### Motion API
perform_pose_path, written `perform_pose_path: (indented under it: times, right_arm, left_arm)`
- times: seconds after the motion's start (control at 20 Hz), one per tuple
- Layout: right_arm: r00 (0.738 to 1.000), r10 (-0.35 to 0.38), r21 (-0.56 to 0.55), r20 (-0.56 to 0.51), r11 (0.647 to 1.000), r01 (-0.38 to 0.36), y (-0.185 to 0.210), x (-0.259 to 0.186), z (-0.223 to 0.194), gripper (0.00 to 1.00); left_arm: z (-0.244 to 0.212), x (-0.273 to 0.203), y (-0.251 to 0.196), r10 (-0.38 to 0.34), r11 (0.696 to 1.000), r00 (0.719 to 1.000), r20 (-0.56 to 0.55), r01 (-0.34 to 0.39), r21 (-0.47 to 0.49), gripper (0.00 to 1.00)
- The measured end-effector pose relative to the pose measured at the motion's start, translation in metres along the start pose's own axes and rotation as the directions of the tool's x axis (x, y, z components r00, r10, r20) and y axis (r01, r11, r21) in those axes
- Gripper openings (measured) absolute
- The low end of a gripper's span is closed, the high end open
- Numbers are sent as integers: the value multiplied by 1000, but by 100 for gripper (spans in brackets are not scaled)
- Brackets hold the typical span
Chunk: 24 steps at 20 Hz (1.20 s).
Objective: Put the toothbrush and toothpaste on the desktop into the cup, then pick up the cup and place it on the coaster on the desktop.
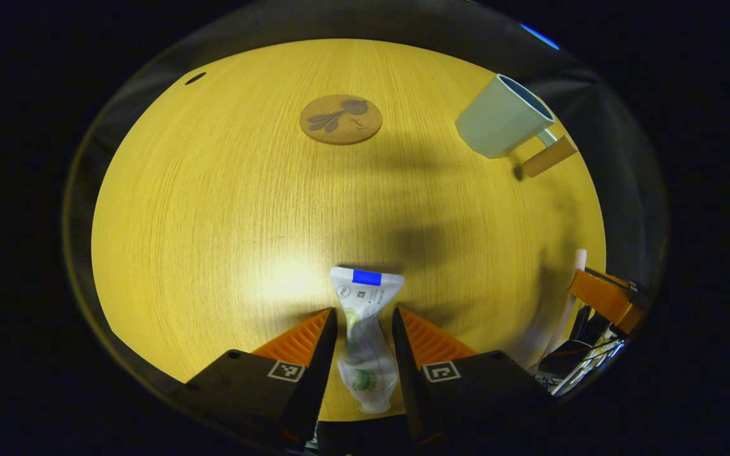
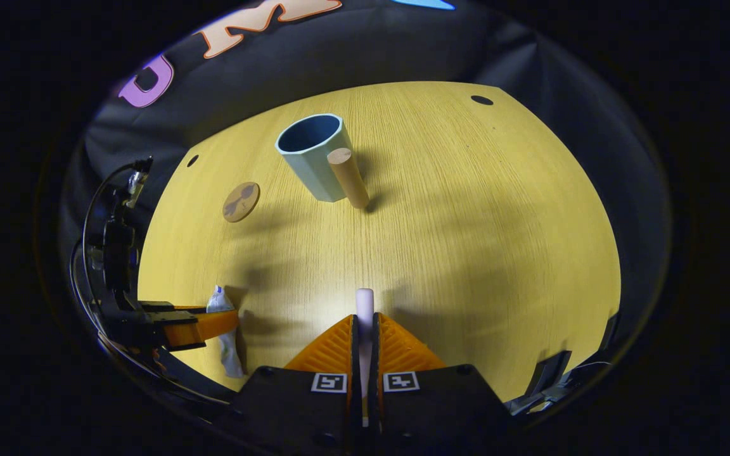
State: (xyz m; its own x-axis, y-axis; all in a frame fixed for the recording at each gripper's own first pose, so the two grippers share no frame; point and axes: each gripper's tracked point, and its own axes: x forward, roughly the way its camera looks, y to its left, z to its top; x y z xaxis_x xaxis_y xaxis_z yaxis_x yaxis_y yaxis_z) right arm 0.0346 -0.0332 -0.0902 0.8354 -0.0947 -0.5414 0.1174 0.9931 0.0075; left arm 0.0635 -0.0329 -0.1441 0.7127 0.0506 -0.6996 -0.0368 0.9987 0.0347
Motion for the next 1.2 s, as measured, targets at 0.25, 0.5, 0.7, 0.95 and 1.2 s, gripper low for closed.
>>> perform_pose_path:
  times: [0.25, 0.5, 0.7, 0.95, 1.2]
  right_arm:
    - [1000, 23, -6, 9, 1000, -23, 2, 0, 6, 6]
    - [998, 42, -12, 47, 999, -42, 4, -6, 20, 6]
    - [971, 178, -6, 158, 984, -180, 33, -29, 50, 6]
    - [895, 304, -44, 326, 951, -307, 65, -61, 99, 6]
    - [769, 369, -98, 521, 922, -376, 92, -88, 171, 6]
  left_arm:
    - [1, 2, -3, 22, 1000, 1000, -16, -22, -2, 20]
    - [4, -2, -4, -50, 999, 999, 21, 50, 6, 8]
    - [20, -13, -2, -103, 995, 985, 140, 101, 22, 7]
    - [41, -34, 1, -112, 994, 953, 283, 106, 34, 7]
    - [78, -66, 3, -143, 990, 882, 450, 122, 75, 6]
